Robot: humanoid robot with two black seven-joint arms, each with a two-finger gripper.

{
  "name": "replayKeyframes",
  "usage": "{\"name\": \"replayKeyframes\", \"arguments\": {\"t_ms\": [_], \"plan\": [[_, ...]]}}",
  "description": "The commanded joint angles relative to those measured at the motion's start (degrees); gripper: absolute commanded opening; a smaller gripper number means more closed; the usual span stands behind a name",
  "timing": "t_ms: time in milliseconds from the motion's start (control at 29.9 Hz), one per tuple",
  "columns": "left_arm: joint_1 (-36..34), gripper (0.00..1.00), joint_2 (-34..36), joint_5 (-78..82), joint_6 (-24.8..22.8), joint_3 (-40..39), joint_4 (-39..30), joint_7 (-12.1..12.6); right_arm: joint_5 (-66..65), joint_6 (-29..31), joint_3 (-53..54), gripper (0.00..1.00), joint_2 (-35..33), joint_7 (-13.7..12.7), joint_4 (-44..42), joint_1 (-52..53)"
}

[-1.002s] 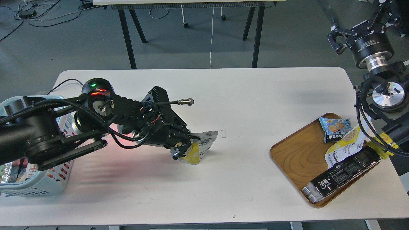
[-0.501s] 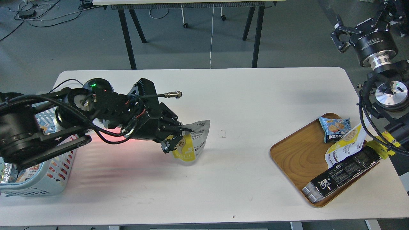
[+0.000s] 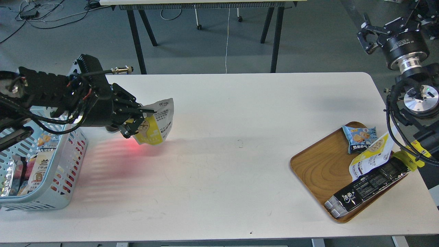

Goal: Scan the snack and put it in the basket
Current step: 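Lift the yellow pouch and hold it over the red scanner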

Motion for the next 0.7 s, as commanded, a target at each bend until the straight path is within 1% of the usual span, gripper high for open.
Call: {"name": "replayKeyframes", "arguments": {"t_ms": [0, 100, 267, 468, 534, 635, 668], "plan": [[0.0, 0.00, 0.8, 0.0, 2.7, 0.2, 2.2, 0.0, 0.0, 0.0, 0.0, 0.99, 0.0, 0.0, 0.1, 0.1], [0.0, 0.00, 0.8, 0.0, 2.9, 0.5, 3.6, -0.1, 0.0, 0.1, 0.0, 0.99, -0.1, 0.0, 0.2, 0.3], [1.6, 0.00, 0.8, 0.0, 2.9, 0.5, 4.0, 0.0, -0.1, 0.2, 0.0, 0.99, -1.4, 0.0, 0.2, 0.3], [1.8, 0.00, 0.0, 0.0, 2.9, 0.6, 7.0, 0.0, -0.1, 0.3, 0.0, 0.99, -1.9, 0.0, 0.3, 0.3], [1.9, 0.00, 0.1, 0.0, 2.8, 0.6, 7.0, -0.4, -0.1, 0.3, 0.0, 0.99, -2.0, 0.0, 0.2, 0.2], [2.1, 0.00, 0.2, 0.0, 2.8, 0.6, 7.1, -2.0, -0.1, 0.3, 0.0, 0.99, -2.0, 0.0, 0.2, 0.2], [2.2, 0.00, 0.1, 0.0, 2.8, 0.6, 7.5, -1.9, -0.1, 0.3, 0.0, 0.99, -2.0, 0.0, 0.2, 0.2]]}}
